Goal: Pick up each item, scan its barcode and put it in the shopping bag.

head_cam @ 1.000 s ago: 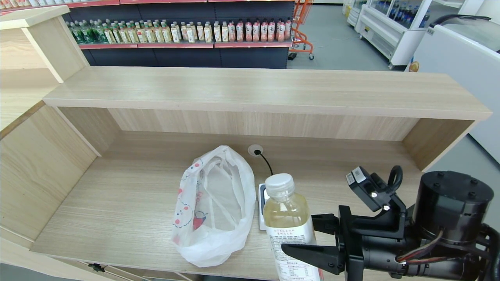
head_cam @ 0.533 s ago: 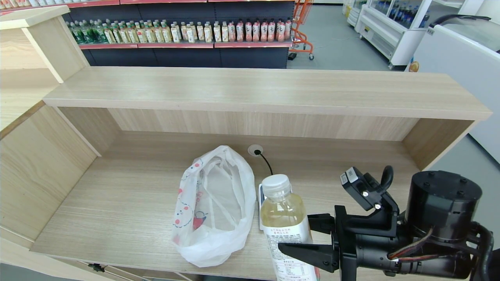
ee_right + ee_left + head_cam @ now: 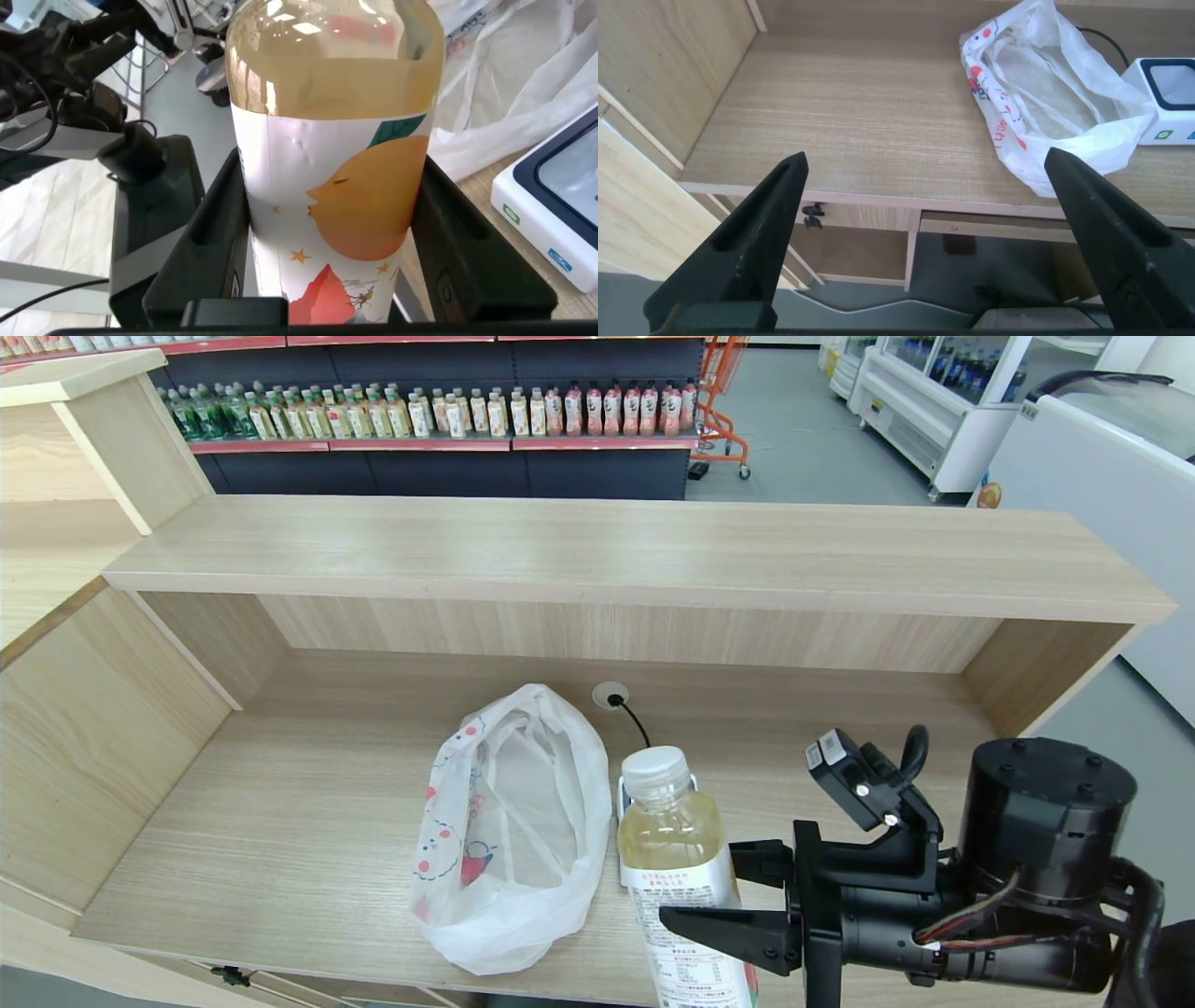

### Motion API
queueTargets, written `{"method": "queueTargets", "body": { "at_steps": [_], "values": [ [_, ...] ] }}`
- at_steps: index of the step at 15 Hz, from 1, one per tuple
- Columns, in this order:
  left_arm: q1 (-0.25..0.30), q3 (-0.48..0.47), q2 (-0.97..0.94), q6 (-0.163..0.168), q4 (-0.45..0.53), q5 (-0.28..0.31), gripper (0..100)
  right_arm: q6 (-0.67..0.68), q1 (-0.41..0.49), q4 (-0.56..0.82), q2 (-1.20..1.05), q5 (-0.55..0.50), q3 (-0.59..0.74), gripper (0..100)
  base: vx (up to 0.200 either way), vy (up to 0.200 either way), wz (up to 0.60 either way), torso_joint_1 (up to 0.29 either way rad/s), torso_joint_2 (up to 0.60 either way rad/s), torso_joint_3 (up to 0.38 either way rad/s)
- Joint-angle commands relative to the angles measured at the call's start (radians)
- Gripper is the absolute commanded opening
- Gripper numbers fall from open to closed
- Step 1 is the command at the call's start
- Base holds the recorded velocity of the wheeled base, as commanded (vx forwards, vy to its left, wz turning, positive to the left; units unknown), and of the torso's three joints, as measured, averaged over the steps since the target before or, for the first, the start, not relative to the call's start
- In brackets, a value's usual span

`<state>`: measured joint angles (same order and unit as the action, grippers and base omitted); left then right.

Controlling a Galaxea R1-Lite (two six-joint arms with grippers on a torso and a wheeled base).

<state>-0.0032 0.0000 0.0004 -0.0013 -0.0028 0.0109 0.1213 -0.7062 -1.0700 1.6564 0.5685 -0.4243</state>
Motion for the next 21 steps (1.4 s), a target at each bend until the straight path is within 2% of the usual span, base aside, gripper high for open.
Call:
{"method": "queueTargets", "body": {
  "at_steps": [1, 11, 12, 14, 15, 17, 21],
  "values": [
    [0.0, 0.0, 0.0, 0.0, 0.0, 0.0, 100, 0.0, 0.004, -0.001, 0.006, 0.001, -0.008, 0, 0.0, 0.0, 0.0, 0.0, 0.0, 0.0],
    [0.0, 0.0, 0.0, 0.0, 0.0, 0.0, 100, -0.02, 0.031, -0.001, -0.01, 0.002, -0.01, 0, 0.0, 0.0, 0.0, 0.0, 0.0, 0.0],
    [0.0, 0.0, 0.0, 0.0, 0.0, 0.0, 100, -0.123, 0.067, 0.012, -0.043, 0.002, -0.022, 0, 0.0, 0.0, 0.0, 0.0, 0.0, 0.0],
    [0.0, 0.0, 0.0, 0.0, 0.0, 0.0, 100, -0.428, 0.189, 0.05, -0.069, -0.006, -0.037, 0, 0.0, 0.0, 0.0, 0.0, 0.0, 0.0],
    [0.0, 0.0, 0.0, 0.0, 0.0, 0.0, 100, -0.519, 0.237, 0.042, -0.063, -0.012, -0.042, 0, 0.0, 0.0, 0.0, 0.0, 0.0, 0.0],
    [0.0, 0.0, 0.0, 0.0, 0.0, 0.0, 100, -0.637, 0.294, 0.041, -0.049, -0.042, -0.082, 0, 0.0, 0.0, 0.0, 0.0, 0.0, 0.0],
    [0.0, 0.0, 0.0, 0.0, 0.0, 0.0, 100, -0.81, 0.304, 0.019, -0.015, -0.105, -0.177, 0, 0.0, 0.0, 0.0, 0.0, 0.0, 0.0]
  ]
}}
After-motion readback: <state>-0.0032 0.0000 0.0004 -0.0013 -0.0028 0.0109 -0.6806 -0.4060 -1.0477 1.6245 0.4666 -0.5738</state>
